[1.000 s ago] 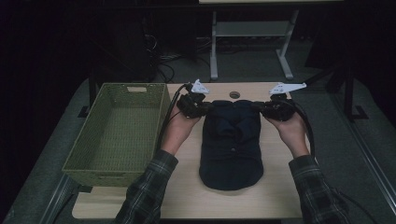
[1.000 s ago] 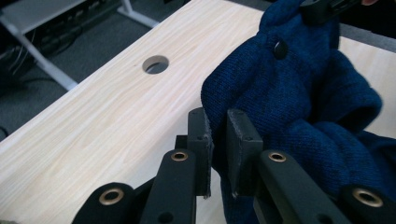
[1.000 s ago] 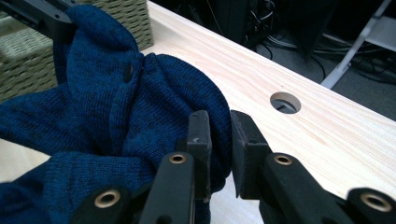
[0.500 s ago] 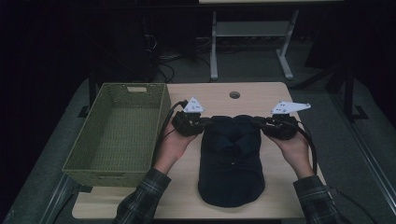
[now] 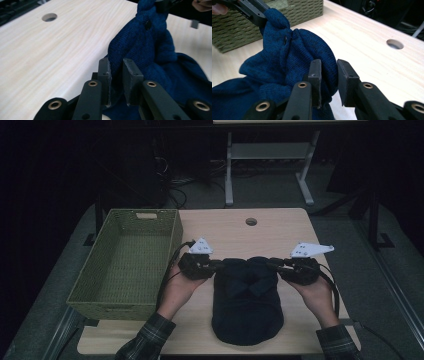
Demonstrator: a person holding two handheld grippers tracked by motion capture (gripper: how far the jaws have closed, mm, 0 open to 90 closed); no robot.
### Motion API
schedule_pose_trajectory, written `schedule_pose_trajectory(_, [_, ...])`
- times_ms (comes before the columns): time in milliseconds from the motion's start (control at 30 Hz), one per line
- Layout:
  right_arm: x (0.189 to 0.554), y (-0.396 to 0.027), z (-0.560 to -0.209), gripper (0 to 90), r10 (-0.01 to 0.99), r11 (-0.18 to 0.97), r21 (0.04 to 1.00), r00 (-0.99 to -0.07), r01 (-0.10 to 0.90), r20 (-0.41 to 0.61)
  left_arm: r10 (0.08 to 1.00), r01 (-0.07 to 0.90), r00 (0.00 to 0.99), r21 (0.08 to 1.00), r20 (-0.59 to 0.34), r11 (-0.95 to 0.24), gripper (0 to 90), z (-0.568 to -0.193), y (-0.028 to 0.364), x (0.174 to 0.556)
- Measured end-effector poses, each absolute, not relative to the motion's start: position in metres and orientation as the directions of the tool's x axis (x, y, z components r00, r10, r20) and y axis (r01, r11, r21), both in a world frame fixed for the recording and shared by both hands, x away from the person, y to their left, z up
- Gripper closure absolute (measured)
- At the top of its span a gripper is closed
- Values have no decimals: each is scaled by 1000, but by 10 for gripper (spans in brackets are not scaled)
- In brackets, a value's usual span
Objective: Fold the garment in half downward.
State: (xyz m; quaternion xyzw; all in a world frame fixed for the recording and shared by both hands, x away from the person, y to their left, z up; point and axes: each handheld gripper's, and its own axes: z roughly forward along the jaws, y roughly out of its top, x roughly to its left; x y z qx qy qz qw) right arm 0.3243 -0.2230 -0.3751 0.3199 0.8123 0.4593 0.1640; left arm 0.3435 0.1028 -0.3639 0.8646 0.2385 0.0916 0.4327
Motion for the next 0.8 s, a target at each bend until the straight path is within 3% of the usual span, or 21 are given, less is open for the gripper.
schedule_pose_trajectory(800, [276,-237,-399,671,597,408,823,-797,396,88,410,383,897,758,-167,-529,743,-386,101,307])
